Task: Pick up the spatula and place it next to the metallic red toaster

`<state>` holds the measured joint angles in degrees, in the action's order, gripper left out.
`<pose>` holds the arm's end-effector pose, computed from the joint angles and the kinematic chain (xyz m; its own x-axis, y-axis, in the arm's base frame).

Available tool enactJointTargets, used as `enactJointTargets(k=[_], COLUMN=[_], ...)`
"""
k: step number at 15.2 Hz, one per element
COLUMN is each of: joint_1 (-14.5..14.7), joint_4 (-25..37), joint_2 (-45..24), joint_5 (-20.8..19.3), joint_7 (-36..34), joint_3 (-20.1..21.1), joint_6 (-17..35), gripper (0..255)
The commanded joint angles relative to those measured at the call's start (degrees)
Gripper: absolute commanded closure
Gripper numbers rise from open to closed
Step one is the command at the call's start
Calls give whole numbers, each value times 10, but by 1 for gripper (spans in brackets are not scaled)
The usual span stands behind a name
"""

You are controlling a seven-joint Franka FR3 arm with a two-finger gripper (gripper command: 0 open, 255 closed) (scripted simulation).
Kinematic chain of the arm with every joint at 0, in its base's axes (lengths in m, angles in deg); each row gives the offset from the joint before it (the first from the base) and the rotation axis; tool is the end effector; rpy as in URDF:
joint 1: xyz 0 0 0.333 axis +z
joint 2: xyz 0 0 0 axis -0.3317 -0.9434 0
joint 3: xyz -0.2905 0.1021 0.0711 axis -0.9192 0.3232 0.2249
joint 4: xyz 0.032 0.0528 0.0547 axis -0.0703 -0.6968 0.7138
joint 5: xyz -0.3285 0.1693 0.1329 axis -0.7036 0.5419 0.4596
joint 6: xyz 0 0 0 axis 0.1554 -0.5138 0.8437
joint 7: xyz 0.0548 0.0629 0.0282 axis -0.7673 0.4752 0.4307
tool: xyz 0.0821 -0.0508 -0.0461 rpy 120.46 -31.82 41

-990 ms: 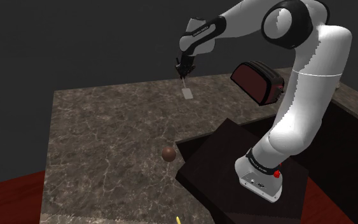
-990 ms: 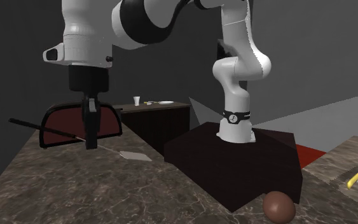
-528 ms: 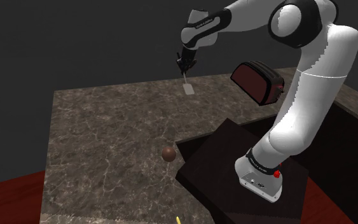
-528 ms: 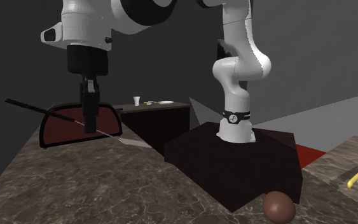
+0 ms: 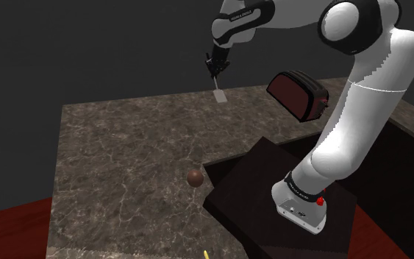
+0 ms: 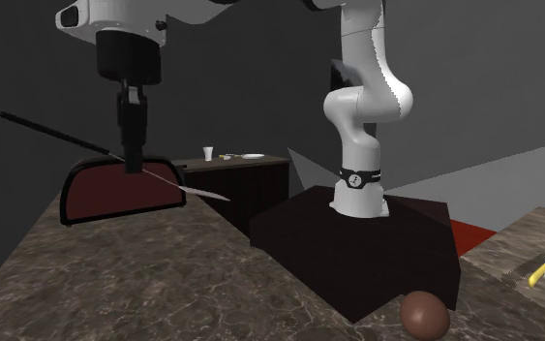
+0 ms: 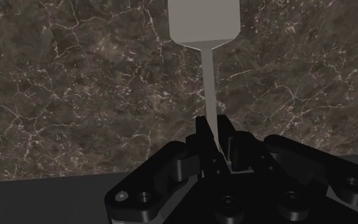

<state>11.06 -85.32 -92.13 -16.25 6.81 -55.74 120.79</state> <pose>0.5989 -0.1760 0.3787 0.8976 -0.4357 0.0665 -0.4366 -0.8996 -0.0007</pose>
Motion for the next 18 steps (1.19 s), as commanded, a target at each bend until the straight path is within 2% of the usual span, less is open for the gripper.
enactJointTargets(k=[1,5,12,18], joint_1=[1,1,-55,-105], joint_4=[5,17,9,29], joint_2=[8,18,22,7], joint_5=[-2,-4,11,27], joint_7=[-2,-3,91,174], joint_3=[0,-1,-32,-58], joint_6=[-14,-35,-32,-39], gripper=[255,255,255,255])
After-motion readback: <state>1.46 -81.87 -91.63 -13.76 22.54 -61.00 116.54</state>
